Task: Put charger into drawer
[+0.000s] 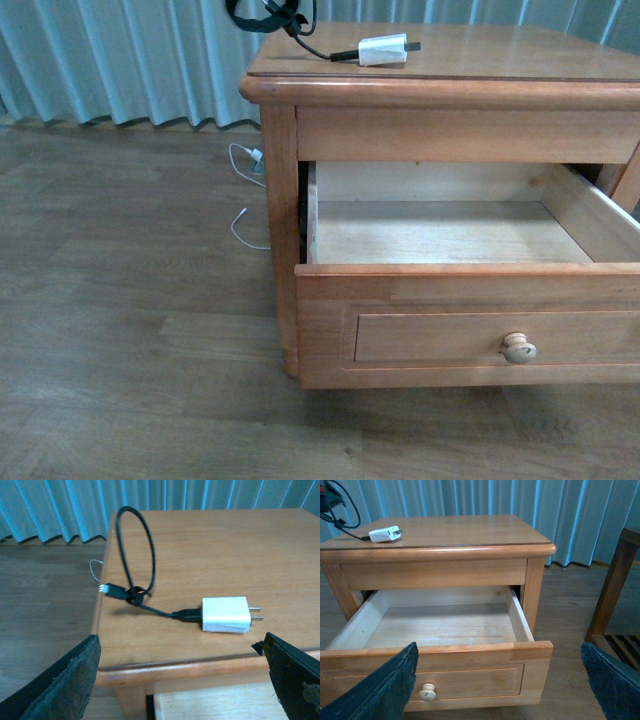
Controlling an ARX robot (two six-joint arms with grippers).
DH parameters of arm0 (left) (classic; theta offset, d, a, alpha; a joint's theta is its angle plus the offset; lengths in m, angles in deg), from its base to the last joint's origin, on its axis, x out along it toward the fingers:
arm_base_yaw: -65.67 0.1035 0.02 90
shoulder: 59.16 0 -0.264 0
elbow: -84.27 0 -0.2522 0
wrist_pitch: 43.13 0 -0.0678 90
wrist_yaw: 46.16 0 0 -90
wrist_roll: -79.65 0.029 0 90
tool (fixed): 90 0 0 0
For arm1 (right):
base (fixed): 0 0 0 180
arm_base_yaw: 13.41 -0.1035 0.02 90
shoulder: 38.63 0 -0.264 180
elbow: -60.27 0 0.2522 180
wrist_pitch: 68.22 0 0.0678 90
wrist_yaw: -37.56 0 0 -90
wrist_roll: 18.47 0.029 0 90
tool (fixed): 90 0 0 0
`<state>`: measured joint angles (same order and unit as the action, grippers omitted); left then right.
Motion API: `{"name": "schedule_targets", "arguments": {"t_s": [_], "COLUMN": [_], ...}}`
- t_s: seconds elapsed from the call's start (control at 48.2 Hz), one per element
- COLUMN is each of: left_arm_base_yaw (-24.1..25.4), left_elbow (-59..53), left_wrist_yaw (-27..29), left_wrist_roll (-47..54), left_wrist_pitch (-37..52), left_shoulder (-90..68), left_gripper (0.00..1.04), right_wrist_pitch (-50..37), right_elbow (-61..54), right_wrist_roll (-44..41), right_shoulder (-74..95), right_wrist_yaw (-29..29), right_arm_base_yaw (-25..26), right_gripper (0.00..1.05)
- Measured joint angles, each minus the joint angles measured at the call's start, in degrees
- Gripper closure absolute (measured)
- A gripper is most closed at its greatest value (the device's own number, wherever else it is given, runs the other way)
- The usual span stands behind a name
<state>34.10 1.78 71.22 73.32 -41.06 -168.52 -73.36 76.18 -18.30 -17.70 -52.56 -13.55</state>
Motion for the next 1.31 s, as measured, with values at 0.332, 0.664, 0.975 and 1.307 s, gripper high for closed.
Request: {"name": "schedule_targets", "arguments": {"t_s": [0.332, 0.664, 0.975, 1.307], "left_arm_base_yaw": [-1.0, -1.3, -1.4, -1.0], "left_elbow": [22.0, 32.1, 35.5, 34.5], "left_wrist_yaw": [1.9, 1.7, 3.3, 2.7], "left_wrist_roll": [-5.1, -7.7, -7.5, -7.5], "left_wrist_pitch": [-7.7, -10.7, -13.2, -12.4], "left_shoulder": [-17.8, -26.2, -28.8, -28.3], "left_gripper": [0.06, 0.06, 0.32, 0.37], "right_wrist_pitch": [0.0, 0.0, 0.0, 0.0], "right_elbow": [0.0, 0.0, 0.0, 0.0], "right_wrist_roll": [0.0, 0.0, 0.0, 0.0], "right_shoulder": [0.0, 0.0, 0.0, 0.0], "right_wrist_yaw": [0.0, 0.0, 0.0, 0.0], "right_arm_base_yaw": [0.0, 0.0, 0.0, 0.0], "right_gripper": [0.08, 0.08, 0.08, 0.08]}}
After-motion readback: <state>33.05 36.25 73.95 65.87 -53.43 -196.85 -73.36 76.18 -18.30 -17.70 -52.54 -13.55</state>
